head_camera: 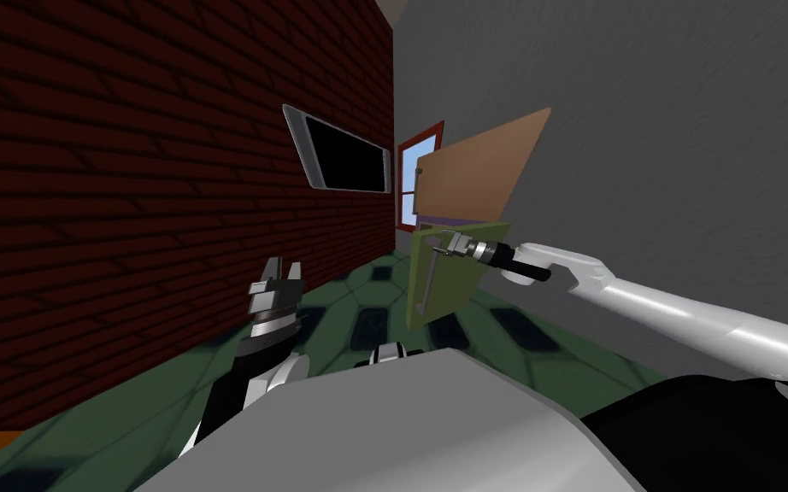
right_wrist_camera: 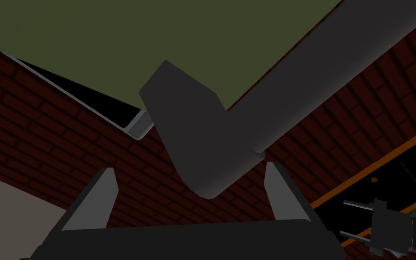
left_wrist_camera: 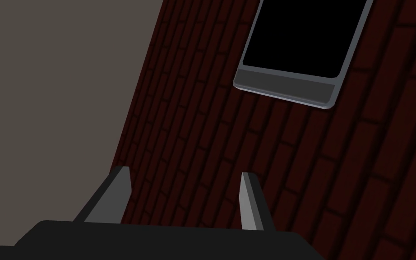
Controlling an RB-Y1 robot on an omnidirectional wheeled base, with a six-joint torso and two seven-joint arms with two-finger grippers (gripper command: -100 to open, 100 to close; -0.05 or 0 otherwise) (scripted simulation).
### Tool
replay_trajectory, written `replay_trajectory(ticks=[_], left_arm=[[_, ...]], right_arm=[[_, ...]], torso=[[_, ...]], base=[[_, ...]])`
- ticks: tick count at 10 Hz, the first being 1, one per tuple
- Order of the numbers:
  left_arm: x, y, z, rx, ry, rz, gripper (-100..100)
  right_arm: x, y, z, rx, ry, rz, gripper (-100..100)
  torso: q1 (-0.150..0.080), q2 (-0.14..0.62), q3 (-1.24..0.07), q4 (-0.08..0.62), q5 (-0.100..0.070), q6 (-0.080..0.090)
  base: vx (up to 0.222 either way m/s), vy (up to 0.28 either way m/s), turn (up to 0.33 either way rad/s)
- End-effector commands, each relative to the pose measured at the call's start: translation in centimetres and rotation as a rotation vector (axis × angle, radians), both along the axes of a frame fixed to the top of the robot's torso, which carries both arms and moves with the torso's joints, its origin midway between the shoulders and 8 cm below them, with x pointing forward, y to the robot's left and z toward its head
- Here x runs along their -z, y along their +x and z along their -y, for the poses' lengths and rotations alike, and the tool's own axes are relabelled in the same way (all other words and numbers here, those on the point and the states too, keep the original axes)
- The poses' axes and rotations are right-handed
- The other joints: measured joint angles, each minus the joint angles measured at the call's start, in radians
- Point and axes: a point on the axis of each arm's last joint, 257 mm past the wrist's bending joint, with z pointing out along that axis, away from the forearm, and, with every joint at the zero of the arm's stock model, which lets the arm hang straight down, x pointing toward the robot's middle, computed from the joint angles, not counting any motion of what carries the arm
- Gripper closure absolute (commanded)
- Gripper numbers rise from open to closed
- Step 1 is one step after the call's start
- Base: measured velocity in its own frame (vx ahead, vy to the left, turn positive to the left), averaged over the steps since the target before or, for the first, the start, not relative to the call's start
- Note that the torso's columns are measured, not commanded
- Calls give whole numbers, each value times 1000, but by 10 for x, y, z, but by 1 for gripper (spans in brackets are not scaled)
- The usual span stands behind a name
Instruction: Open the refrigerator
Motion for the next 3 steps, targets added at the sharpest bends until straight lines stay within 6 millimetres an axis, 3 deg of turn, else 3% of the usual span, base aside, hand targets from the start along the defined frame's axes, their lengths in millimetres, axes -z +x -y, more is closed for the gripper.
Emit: replay_trajectory(ticks=[1, 3], left_arm=[[0, 0, 0, 0, 0, 0, 0], [0, 0, 0, 0, 0, 0, 0]], right_arm=[[0, 0, 0, 0, 0, 0, 0], [0, 0, 0, 0, 0, 0, 0]], torso=[[0, -2, -2, -1, 0, 0], [0, -2, -1, -1, 0, 0]], base=[[-5, 0, -1], [0, 0, 0]])
